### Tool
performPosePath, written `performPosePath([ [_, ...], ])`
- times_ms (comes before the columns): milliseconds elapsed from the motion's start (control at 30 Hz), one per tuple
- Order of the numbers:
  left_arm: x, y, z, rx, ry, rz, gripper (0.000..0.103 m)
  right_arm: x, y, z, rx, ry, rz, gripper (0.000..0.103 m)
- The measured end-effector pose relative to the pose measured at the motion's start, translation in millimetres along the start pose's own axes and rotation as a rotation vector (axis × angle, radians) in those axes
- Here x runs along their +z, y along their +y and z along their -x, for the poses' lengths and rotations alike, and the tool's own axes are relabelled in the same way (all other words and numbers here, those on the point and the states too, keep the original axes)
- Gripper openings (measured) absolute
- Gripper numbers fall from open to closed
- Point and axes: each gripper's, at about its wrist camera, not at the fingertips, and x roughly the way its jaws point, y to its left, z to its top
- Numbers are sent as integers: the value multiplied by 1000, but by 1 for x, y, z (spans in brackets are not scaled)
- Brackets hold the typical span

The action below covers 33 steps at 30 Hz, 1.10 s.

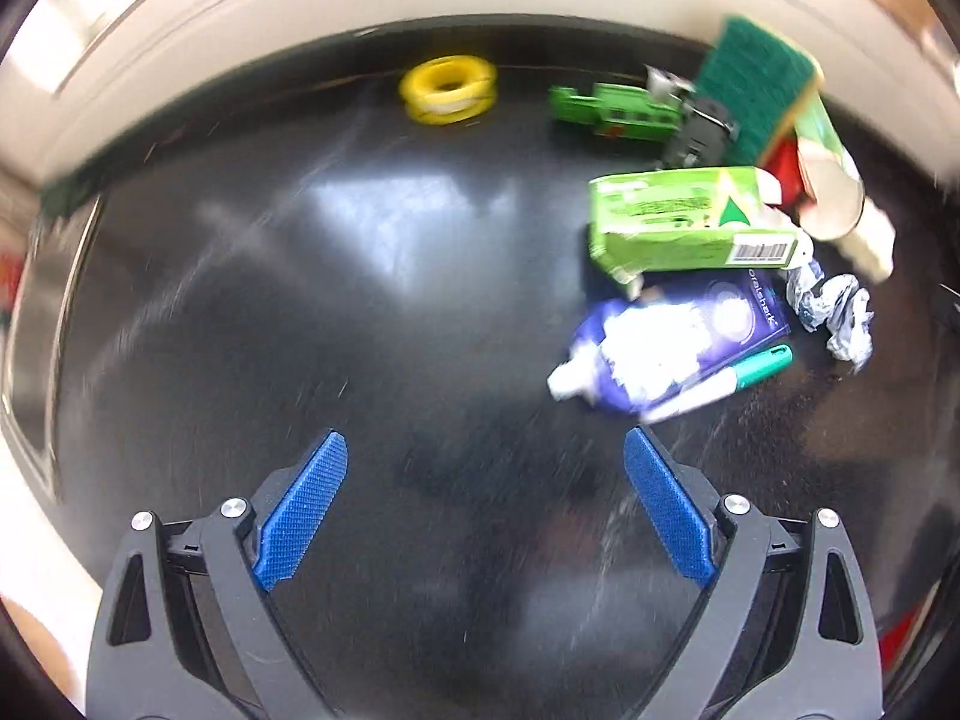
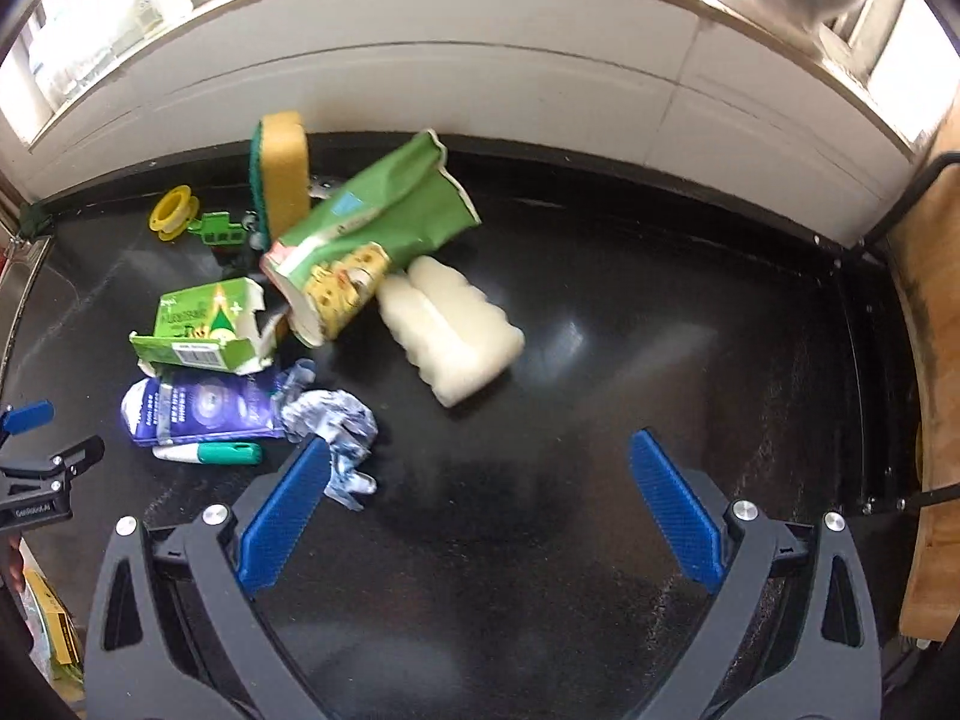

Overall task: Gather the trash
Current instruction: 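Swing both tools back over the countertop, then grasp the green juice carton with the left tool while the right tool grasps the white foam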

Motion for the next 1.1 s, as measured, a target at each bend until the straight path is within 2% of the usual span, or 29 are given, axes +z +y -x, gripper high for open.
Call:
performPosePath([
  [167,23,-16,0,9,-32,-66,91,-11,-14,-15,-3,44,-28,96],
  [367,58,-39,-11,41,-22,-172,91,8,-11,-32,16,56,-37,96],
  [500,72,-56,-15,91,-30,-261,91,25,-2,-51,7,85,22,96],
  [600,78,-73,-17,125,-36,-371,91,38,10,-65,47,112,72,96],
  [667,83,-82,-23,158,-31,-437,91,48,19,-74,27,120,123,96],
  [800,91,-91,-27,163,-41,-488,91,61,25,-90,75,154,118,96],
  [867,95,-98,-28,147,-49,-526,91,66,26,-100,89,174,113,91],
  [900,96,-101,-29,148,-52,-554,91,67,25,-103,94,180,114,82],
  [933,96,-106,-30,147,-60,-592,90,68,27,-105,105,181,118,78],
  [967,96,-110,-31,135,-61,-618,82,69,28,-105,107,168,130,70],
  [1000,97,-113,-33,114,-48,-628,57,70,31,-104,107,154,156,63],
  [1033,99,-114,-38,69,-10,-625,45,69,34,-101,113,145,172,49],
  [1067,101,-111,-41,16,13,-604,37,69,36,-99,138,144,173,37],
  [1100,105,-106,-41,-107,36,-550,29,69,36,-97,163,145,154,33],
])
